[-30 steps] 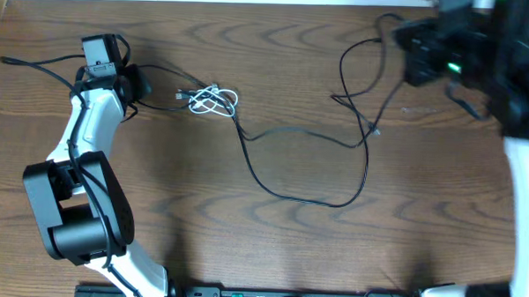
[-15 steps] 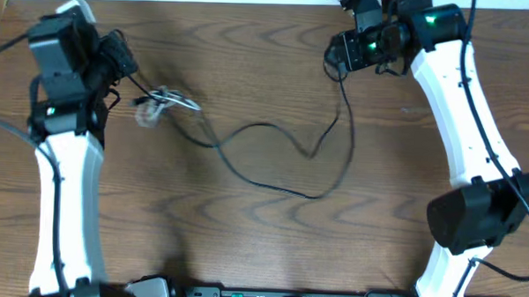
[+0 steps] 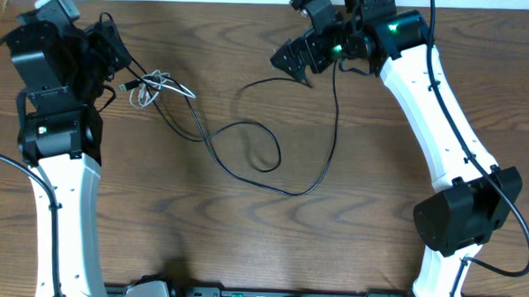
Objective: Untangle cables
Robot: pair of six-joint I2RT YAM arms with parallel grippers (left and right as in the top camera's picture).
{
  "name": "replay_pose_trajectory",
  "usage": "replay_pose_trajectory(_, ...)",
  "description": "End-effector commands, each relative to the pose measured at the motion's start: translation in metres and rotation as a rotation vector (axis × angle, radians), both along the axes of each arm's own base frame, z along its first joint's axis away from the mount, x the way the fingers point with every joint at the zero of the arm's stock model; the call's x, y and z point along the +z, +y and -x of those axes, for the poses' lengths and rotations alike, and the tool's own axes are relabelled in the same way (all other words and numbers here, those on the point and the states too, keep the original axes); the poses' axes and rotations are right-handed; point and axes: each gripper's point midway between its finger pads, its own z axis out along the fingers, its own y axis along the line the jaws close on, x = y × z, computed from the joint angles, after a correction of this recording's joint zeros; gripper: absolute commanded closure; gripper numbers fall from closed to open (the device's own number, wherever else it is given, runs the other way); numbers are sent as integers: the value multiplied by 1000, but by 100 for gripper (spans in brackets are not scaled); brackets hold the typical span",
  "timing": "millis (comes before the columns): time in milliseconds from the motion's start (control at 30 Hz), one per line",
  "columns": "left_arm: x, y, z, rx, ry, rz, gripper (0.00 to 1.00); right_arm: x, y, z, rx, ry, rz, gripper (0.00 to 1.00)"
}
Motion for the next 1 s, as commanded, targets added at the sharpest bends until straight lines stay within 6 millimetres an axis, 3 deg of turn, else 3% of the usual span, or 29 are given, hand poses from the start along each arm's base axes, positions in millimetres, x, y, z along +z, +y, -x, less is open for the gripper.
replay_pose_trajectory(0, 33, -4, 1, 19, -88, 105, 93, 10, 31, 7, 137, -53, -93, 4)
replay_pose_trajectory(100, 43, -6, 1, 19, -112, 145, 92, 1, 54, 9, 186, -62, -111, 6)
replay_pose_trajectory(200, 59, -8, 0, 25, -162, 232, 93, -25, 98, 18, 261, -53, -125, 10)
replay_pose_trajectory(333, 74, -8, 1, 41, -213, 320, 92, -47, 131, 26, 291, -24, -142, 11)
replay_pose_trajectory(633, 107, -19, 3, -21, -321, 441, 93, -74, 180, 31, 279, 30, -215, 13)
replay_pose_trajectory(900, 109, -23, 4, -43, -326, 441, 92, -107, 232, 39, 282, -38, -230, 9)
replay_pose_trajectory(967, 109, -23, 4, -46, -325, 442, 92, -115, 243, 32, 220, -43, -246, 9)
